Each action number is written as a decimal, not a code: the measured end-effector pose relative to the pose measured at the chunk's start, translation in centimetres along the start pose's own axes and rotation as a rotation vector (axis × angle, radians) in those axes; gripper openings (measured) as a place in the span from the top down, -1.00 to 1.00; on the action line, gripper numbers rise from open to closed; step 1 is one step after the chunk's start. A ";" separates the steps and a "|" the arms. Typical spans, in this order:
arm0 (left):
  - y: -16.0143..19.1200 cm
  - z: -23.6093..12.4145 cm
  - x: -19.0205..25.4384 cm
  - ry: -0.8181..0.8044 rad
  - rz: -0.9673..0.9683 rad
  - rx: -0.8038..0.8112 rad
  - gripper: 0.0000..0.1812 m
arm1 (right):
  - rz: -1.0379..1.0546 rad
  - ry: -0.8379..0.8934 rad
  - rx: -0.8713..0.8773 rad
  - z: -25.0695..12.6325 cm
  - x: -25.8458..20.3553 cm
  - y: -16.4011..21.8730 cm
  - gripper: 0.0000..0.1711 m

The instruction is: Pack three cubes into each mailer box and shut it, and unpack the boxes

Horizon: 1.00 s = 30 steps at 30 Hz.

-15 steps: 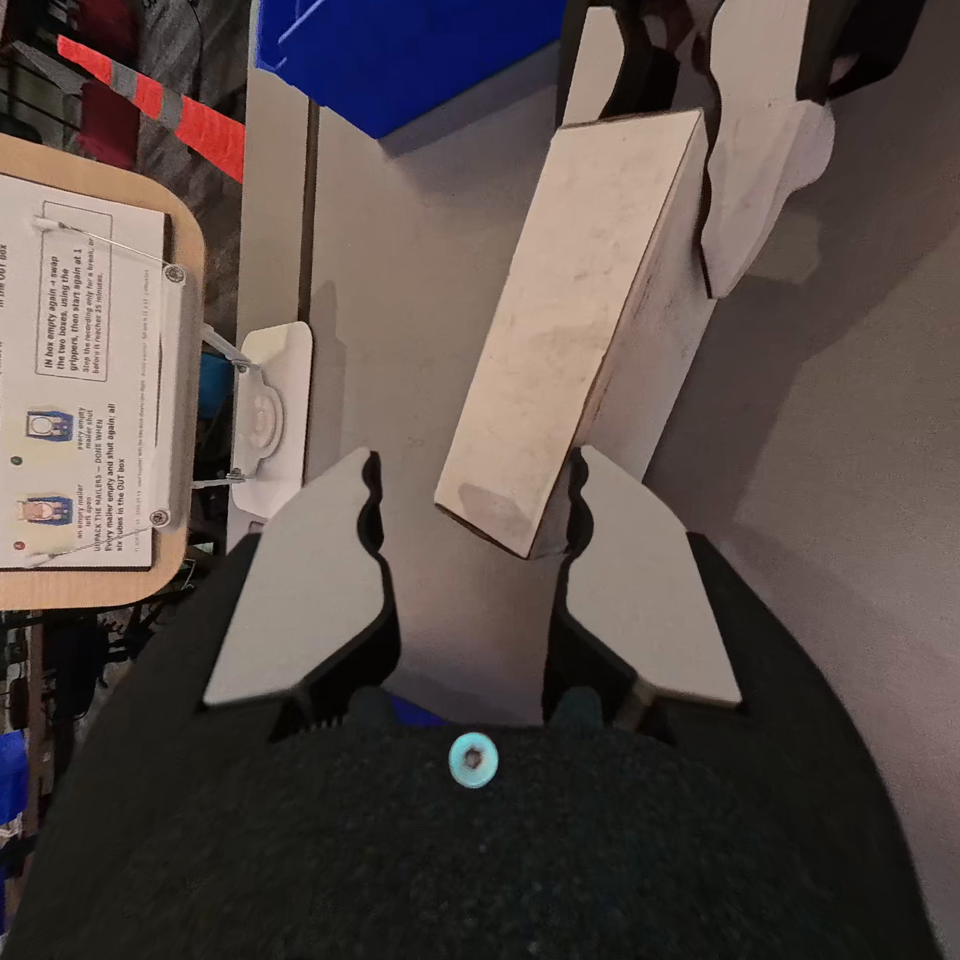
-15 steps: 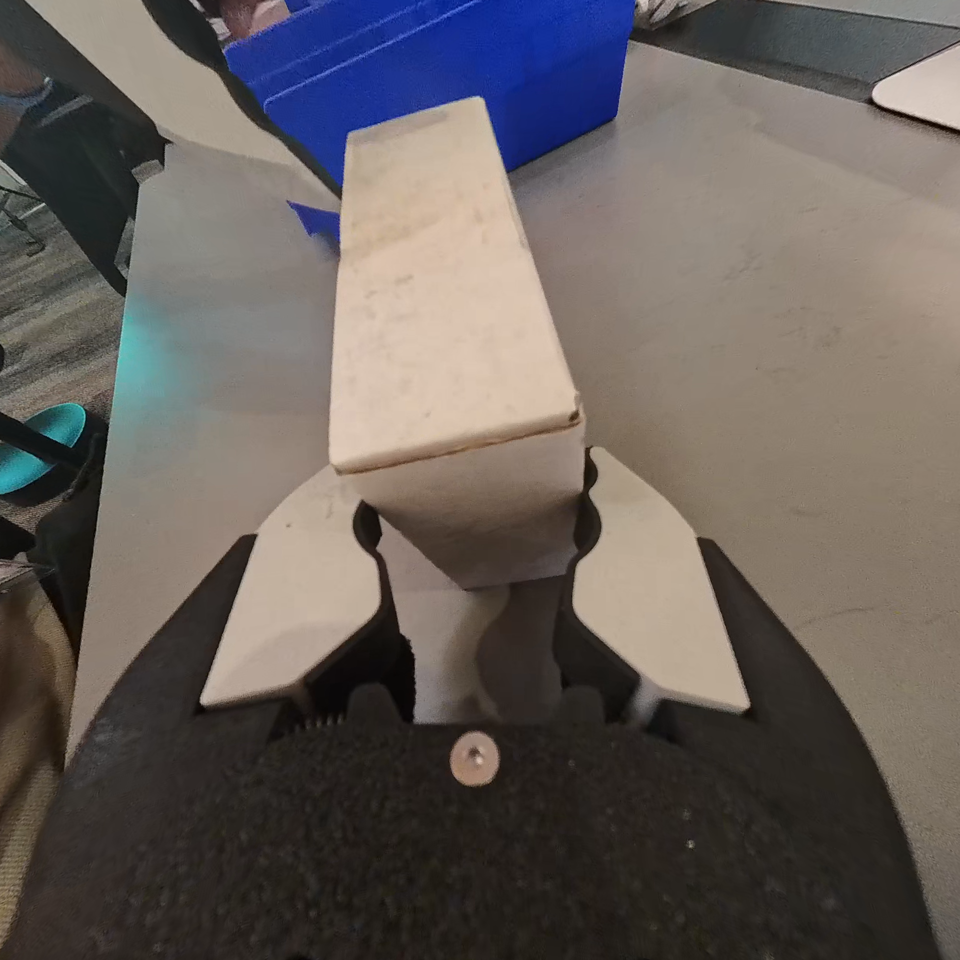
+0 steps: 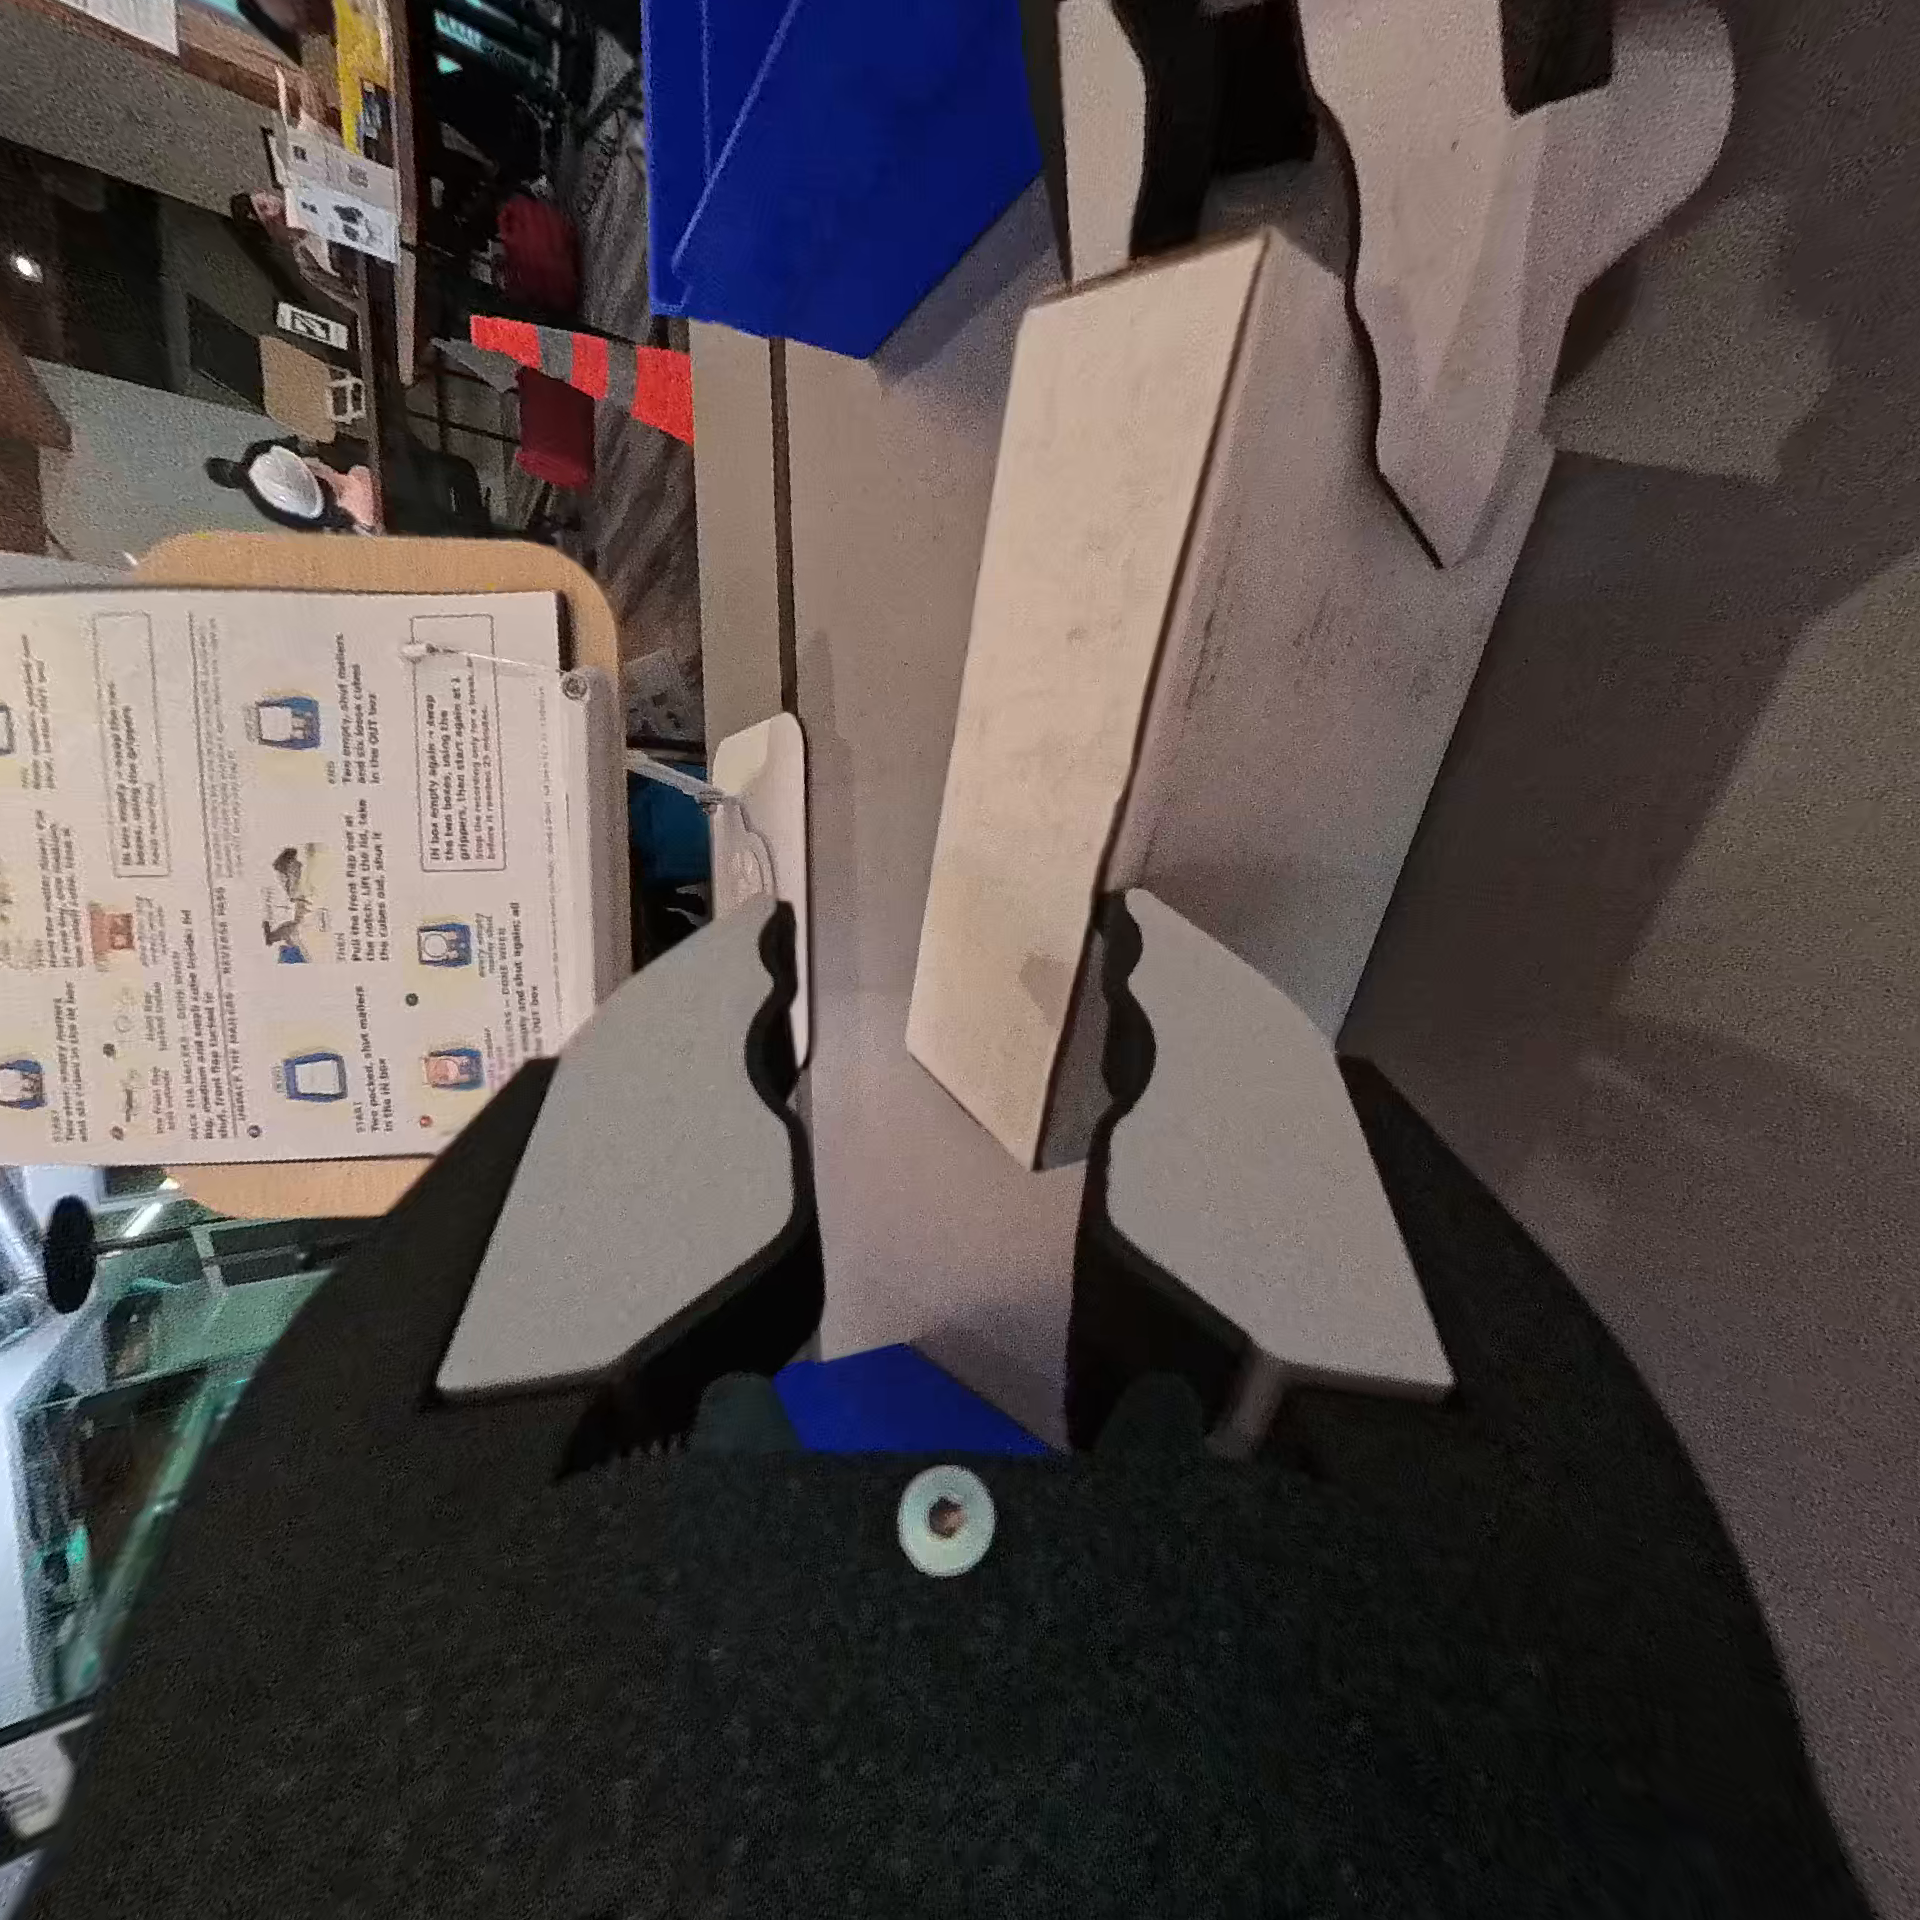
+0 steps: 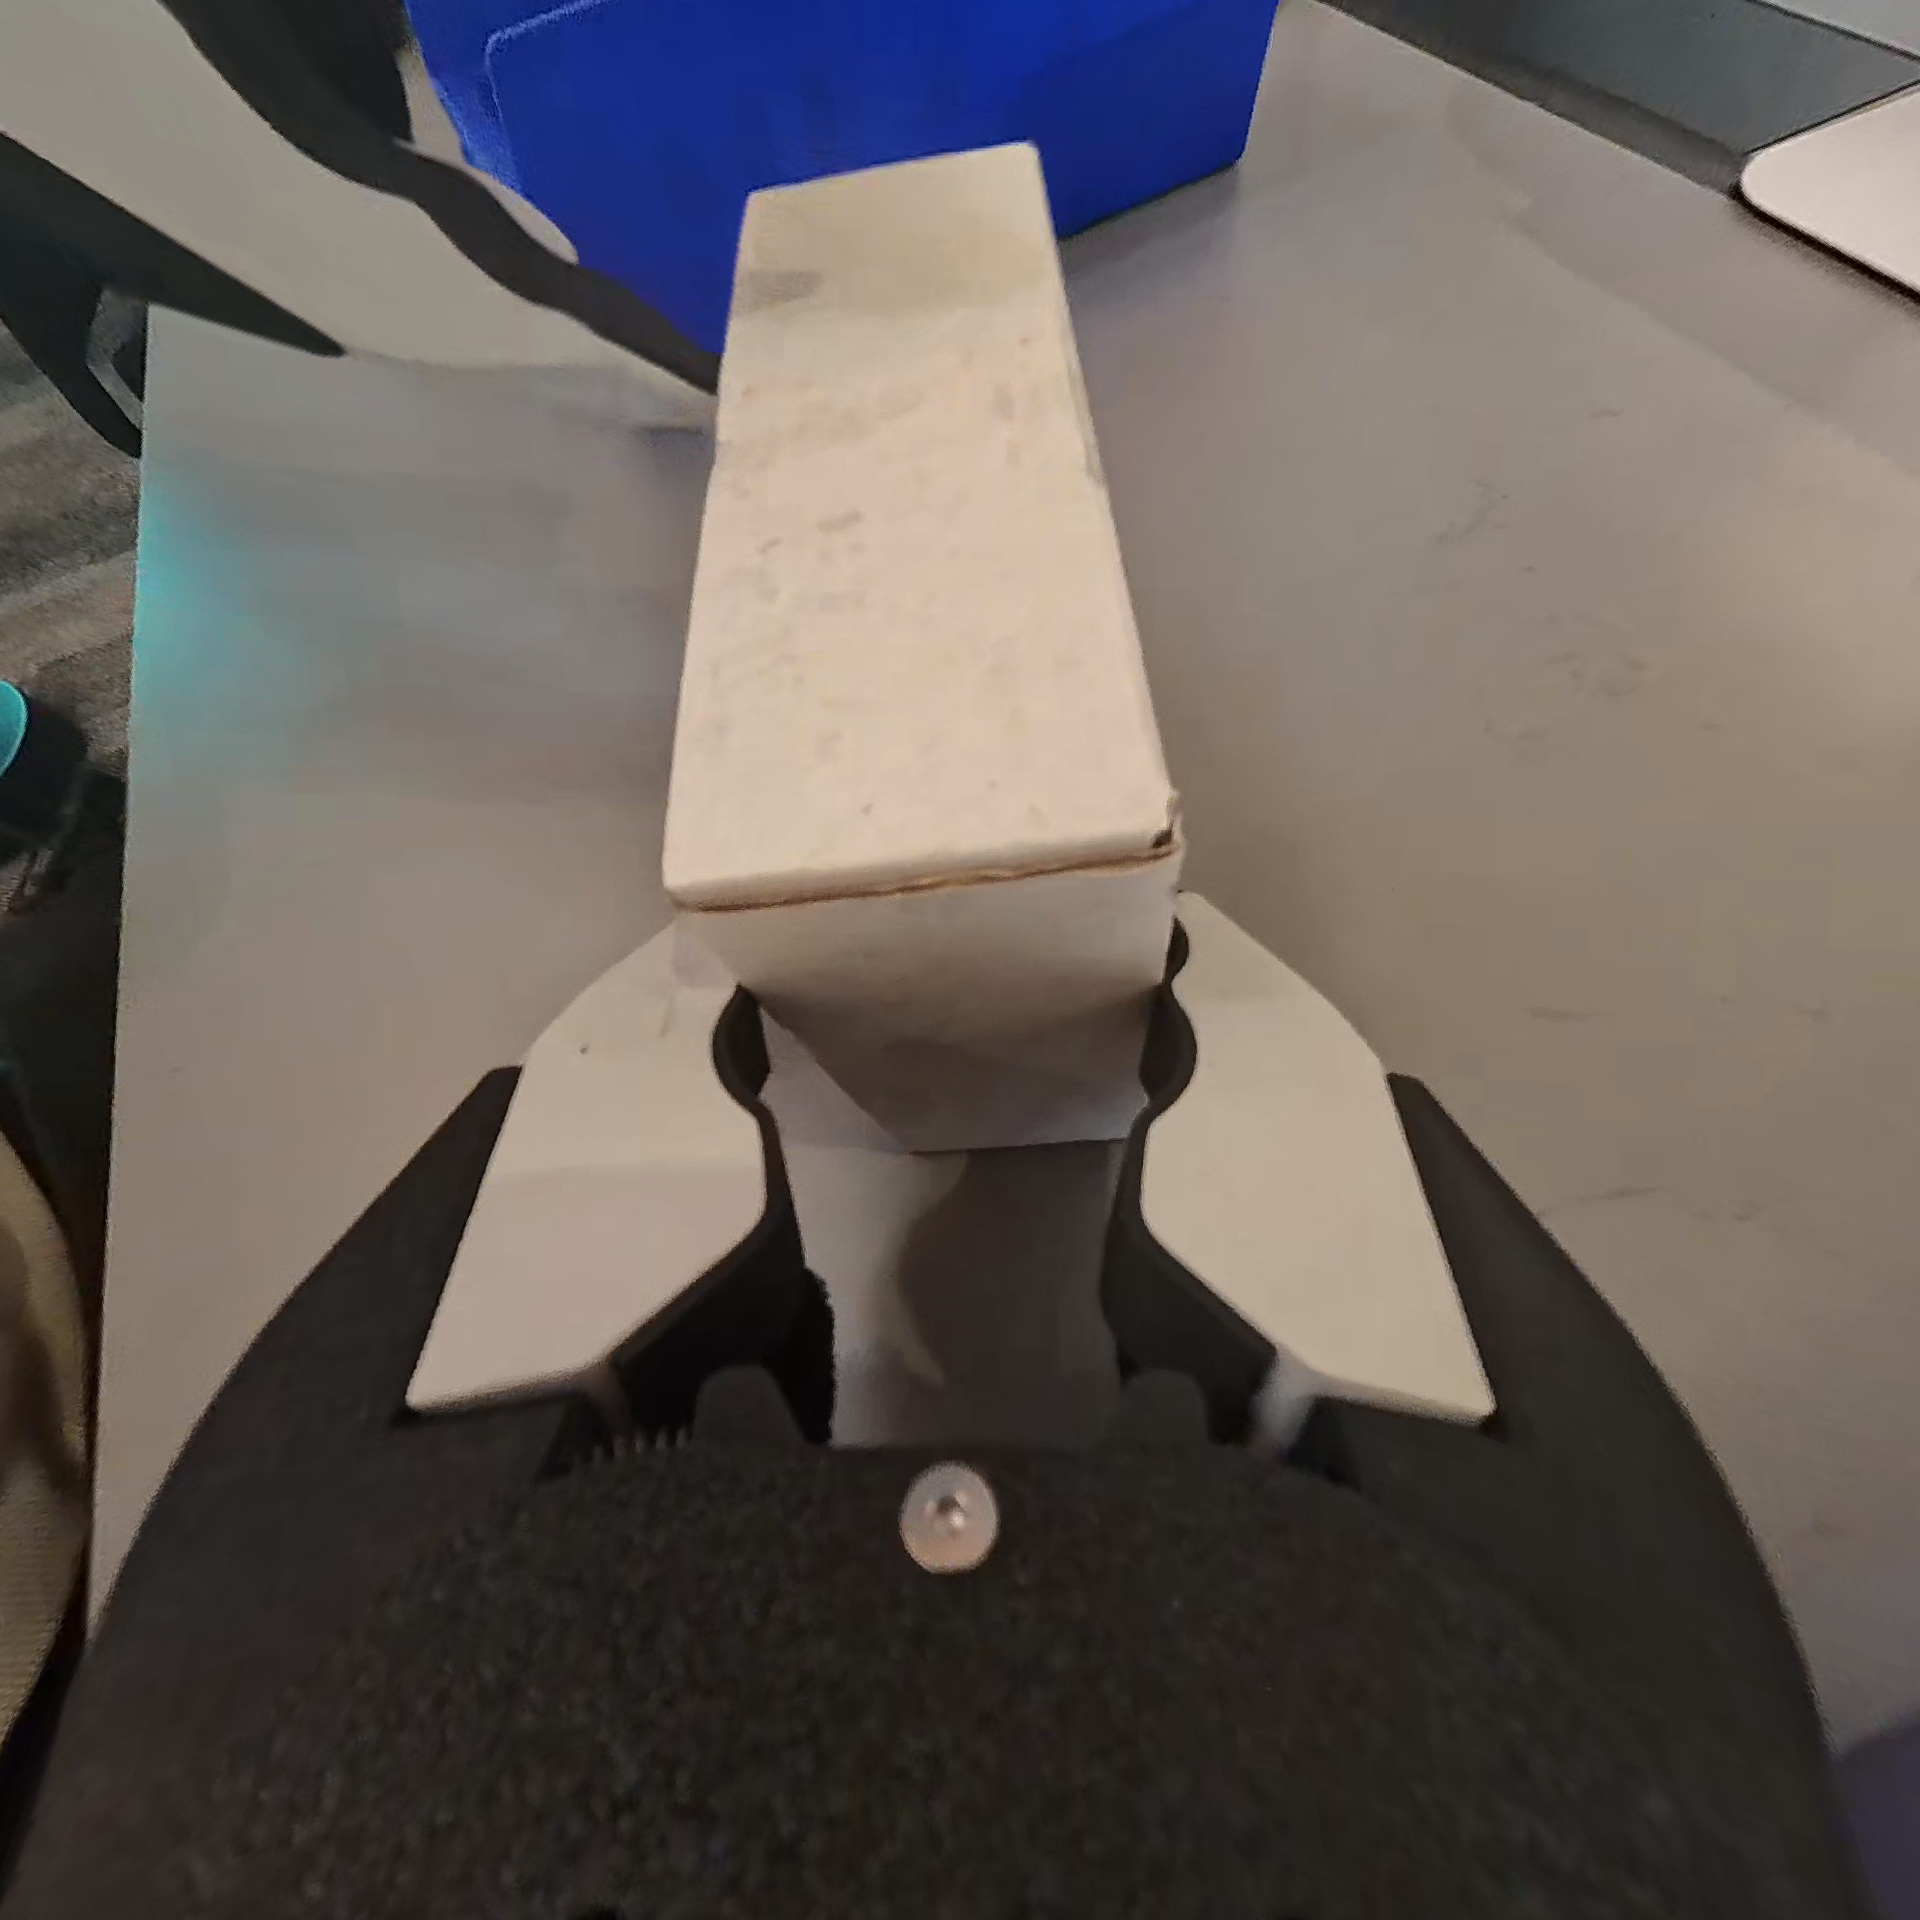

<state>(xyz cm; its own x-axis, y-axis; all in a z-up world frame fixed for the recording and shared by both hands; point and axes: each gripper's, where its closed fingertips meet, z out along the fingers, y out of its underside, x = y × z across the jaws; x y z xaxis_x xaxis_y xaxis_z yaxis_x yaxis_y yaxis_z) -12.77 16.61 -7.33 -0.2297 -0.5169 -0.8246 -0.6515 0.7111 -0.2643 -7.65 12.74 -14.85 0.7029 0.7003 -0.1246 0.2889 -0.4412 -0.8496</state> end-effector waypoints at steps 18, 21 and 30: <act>-1.2 0.7 -0.4 -0.138 0.122 -0.053 0.63 | 0.064 0.084 0.087 0.2 1.2 -0.6 -0.34; -1.1 1.1 -0.3 -0.116 0.113 -0.058 0.62 | 0.121 0.089 0.123 0.9 1.3 -1.5 -0.34; -0.4 1.1 -0.2 -0.084 0.148 -0.079 0.61 | 0.012 0.075 0.072 1.5 0.8 -1.5 0.12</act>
<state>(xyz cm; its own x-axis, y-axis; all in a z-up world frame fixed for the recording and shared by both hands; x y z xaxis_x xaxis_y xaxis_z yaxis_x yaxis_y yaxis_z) -11.68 17.00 -7.63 -0.2685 -0.3651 -0.8914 -0.6706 0.7352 -0.0991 -8.51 14.80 -14.41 0.7536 0.6499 -0.0985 0.2344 -0.4057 -0.8834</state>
